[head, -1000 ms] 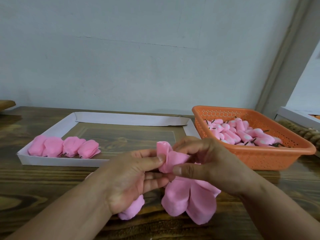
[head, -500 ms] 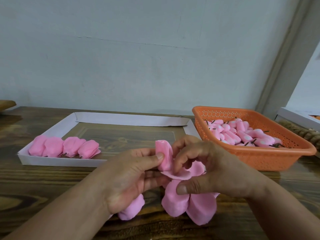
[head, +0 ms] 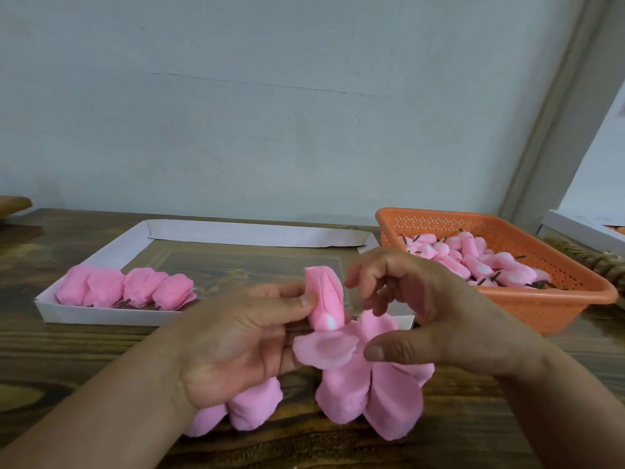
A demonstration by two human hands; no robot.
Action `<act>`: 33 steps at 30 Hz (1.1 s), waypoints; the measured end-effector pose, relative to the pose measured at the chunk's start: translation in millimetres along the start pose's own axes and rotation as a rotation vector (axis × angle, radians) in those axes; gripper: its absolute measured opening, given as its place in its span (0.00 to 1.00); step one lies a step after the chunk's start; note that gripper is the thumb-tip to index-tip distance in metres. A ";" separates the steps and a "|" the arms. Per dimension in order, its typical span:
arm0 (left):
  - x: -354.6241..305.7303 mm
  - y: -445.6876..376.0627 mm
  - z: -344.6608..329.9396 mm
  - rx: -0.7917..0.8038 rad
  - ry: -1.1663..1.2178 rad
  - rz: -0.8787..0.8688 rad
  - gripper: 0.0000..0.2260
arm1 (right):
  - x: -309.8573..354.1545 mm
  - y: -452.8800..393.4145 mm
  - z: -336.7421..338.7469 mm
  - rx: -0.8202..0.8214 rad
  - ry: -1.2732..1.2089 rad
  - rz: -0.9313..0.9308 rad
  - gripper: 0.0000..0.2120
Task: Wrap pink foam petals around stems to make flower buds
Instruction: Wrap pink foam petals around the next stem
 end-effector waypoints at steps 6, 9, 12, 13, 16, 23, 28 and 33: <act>-1.1 1.7 1.6 0.021 0.009 -0.045 0.18 | 8.6 1.2 -3.9 0.008 0.039 0.031 0.18; 0.0 1.3 3.1 0.007 -0.009 -0.033 0.19 | 18.1 1.2 -5.3 -0.024 0.081 0.078 0.18; -1.1 0.7 0.6 -0.009 -0.052 -0.046 0.21 | 27.5 1.4 -9.4 -0.060 0.149 0.140 0.20; -1.4 0.8 -0.6 -0.020 -0.060 -0.050 0.21 | 29.4 1.4 -11.7 -0.069 0.171 0.153 0.20; -0.7 1.2 -3.1 -0.044 -0.051 -0.054 0.22 | 32.3 0.7 -17.4 -0.096 0.216 0.173 0.17; -0.3 3.2 -4.8 0.055 0.047 0.035 0.13 | 38.1 2.5 -12.6 -0.209 0.339 0.234 0.14; -1.2 3.3 -8.4 0.079 0.039 0.025 0.17 | 36.5 1.9 -14.2 -0.207 0.373 0.243 0.15; 2.9 0.7 -1.5 0.025 0.026 0.031 0.14 | 33.1 1.7 -15.5 -0.178 0.440 0.213 0.15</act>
Point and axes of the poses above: each hand's wrist, its own y-axis away from the middle knuckle, its own z-axis out of the back of the hand, x = y × z, the point moved 8 cm from there along -y, towards the middle knuckle, and after that the axes turned 1 degree about -y, right-handed, at the moved point
